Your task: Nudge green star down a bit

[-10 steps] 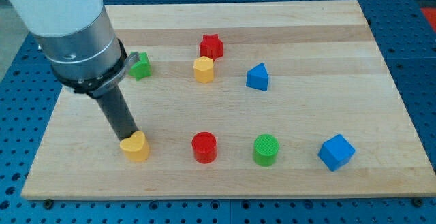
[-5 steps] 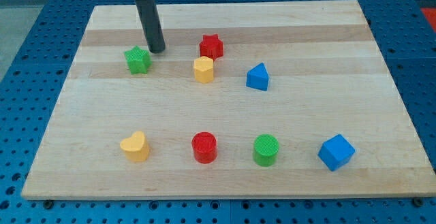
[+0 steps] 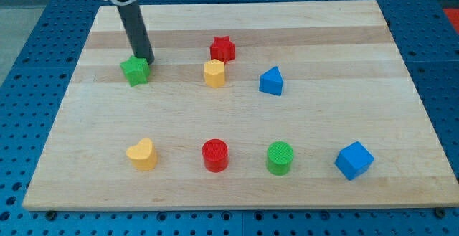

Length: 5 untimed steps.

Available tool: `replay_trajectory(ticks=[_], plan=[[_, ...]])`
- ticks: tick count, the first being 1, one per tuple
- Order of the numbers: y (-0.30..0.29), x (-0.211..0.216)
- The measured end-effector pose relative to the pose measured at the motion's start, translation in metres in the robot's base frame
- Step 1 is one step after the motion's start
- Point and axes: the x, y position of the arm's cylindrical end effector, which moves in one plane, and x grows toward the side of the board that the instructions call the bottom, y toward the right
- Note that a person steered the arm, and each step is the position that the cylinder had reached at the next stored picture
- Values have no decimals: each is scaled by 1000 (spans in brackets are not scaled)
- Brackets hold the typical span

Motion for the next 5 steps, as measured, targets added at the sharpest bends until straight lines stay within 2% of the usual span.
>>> replay_trajectory(ticks=[2, 4, 5], plan=[[-28, 12], [-23, 32], [-16, 21]])
